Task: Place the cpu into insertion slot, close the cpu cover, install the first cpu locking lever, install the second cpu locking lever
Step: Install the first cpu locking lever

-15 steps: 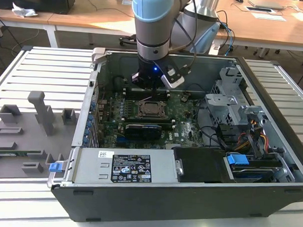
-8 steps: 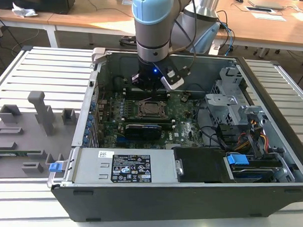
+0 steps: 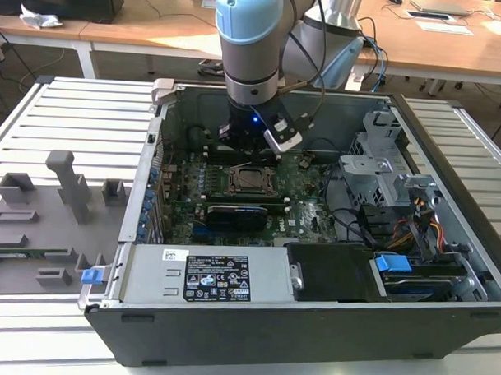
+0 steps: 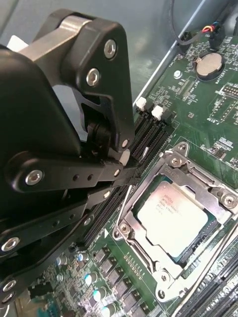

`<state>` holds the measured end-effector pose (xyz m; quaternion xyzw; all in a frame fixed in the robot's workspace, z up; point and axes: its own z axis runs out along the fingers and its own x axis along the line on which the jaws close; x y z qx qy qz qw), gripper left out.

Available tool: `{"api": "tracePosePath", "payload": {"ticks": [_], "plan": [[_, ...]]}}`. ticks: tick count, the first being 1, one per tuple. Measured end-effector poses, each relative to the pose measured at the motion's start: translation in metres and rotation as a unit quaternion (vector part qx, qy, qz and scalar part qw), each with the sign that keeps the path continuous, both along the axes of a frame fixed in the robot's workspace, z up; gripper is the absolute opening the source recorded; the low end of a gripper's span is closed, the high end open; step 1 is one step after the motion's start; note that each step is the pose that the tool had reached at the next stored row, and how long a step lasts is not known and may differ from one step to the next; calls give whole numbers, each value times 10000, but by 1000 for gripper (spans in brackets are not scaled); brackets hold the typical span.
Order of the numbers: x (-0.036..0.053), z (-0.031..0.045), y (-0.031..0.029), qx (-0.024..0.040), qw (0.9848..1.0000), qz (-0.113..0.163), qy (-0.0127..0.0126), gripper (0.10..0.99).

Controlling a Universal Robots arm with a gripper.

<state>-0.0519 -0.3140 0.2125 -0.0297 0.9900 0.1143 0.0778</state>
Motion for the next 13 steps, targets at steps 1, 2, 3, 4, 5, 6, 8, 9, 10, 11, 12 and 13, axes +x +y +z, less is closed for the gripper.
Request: {"api": "tracePosePath", "payload": {"ticks": [1,2,3,4,5,6,8,9,10,11,12,13], "plan": [[-1,0,3,-1,10000,-25,1,106],[-5,-1,10,-1,10000,-57,1,106],[-8,-2,18,-1,10000,-78,1,106],[-11,-2,30,-1,10000,-89,1,106],[-11,-2,41,-4,10000,-94,1,106],[-11,-3,52,-6,10000,-96,1,106],[-11,-7,64,-25,9999,-112,0,106],[-11,-14,64,-44,9999,-129,-2,106],[-11,-18,64,-55,9999,-141,-2,106],[-11,-21,64,-64,9999,-156,-3,106],[-11,-26,64,-70,9998,-196,-3,106],[-11,-29,64,-70,9997,-248,-2,106]]}}
